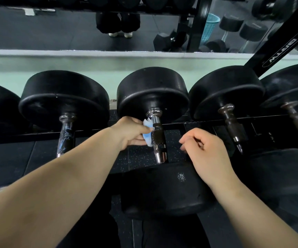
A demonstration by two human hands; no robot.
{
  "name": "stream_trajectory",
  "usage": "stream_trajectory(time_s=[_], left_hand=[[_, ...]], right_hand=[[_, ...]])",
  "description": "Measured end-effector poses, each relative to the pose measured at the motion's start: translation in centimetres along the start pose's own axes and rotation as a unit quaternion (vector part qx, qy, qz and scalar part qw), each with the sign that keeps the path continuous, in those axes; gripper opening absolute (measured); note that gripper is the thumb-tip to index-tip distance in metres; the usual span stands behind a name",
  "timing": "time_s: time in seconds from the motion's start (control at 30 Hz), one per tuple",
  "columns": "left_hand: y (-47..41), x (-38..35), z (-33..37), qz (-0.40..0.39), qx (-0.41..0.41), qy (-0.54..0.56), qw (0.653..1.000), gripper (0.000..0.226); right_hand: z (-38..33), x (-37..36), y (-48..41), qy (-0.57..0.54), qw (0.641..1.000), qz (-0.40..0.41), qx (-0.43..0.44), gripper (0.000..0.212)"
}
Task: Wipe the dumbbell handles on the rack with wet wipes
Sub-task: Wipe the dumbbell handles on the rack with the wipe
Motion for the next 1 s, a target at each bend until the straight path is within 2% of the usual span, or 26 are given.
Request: stream_trajectory(time_s=[0.07, 0.13, 0.23, 0.27, 0.33, 0.4, 0.5, 0.57, 0.67, 0.73, 0.8, 0.93, 1.0], left_hand=[[0.7, 0.0, -0.1, -0.034, 0.022, -0.054, 0.998, 0.009], [1.0, -0.1, 0.2, -0.034, 0.002, -0.098, 0.995, 0.010], [0.9, -0.1, 1.1, 0.074, -0.133, -0.146, 0.977, 0.012], [0.9, -0.2, 1.3, 0.113, -0.177, -0.184, 0.960, 0.013], [1.0, -0.9, 1.5, 0.134, -0.232, -0.264, 0.927, 0.006], [1.4, -1.5, 1.2, 0.097, -0.264, -0.326, 0.903, 0.010], [1.9, -2.1, 0.5, 0.002, -0.287, -0.411, 0.866, 0.014], [1.8, -2.1, 0.4, -0.008, -0.294, -0.410, 0.863, 0.015], [1.6, -1.7, 0.9, 0.095, -0.316, -0.348, 0.877, 0.022], [1.3, -1.4, 1.3, 0.117, -0.311, -0.319, 0.888, 0.024], [1.3, -1.6, 1.3, 0.055, -0.297, -0.358, 0.884, 0.024], [2.2, -3.1, 0.5, -0.025, -0.317, -0.481, 0.817, 0.021], [2.1, -3.2, 0.0, -0.064, -0.283, -0.474, 0.831, 0.021]], right_hand=[[0.0, 0.0, 0.0, 0.004, 1.000, 0.000, 0.002, 0.021], [0.0, 0.0, 0.0, 0.012, 1.000, -0.001, 0.005, 0.021], [0.0, 0.0, 0.0, 0.024, 1.000, 0.001, 0.010, 0.020], [0.0, 0.0, 0.0, 0.024, 1.000, 0.002, 0.011, 0.020], [0.0, 0.0, 0.0, 0.026, 1.000, 0.005, 0.012, 0.020], [0.1, -0.1, -0.1, 0.029, 0.999, 0.005, 0.015, 0.020], [0.1, -0.1, -0.1, 0.034, 0.999, 0.002, 0.019, 0.019], [0.1, 0.0, -0.1, 0.033, 0.999, 0.003, 0.019, 0.019], [0.2, 0.0, -0.1, 0.030, 0.999, 0.003, 0.015, 0.019], [0.2, 0.0, -0.1, 0.043, 0.999, -0.001, 0.013, 0.019], [0.3, 0.0, -0.1, 0.064, 0.998, -0.001, 0.011, 0.019], [0.2, 0.1, -0.2, 0.066, 0.998, -0.004, 0.011, 0.018], [0.2, 0.2, -0.1, 0.070, 0.998, -0.001, 0.011, 0.018]])
Point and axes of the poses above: each hand's wrist, its own y-axis away from the middle knuckle, its own x-axis out of the back of the hand, z = x × y, the point moved 3 cm from there along -y, towards the middle knuckle, and after that the axes turned 2 degrees about x, right-handed, at the moved point
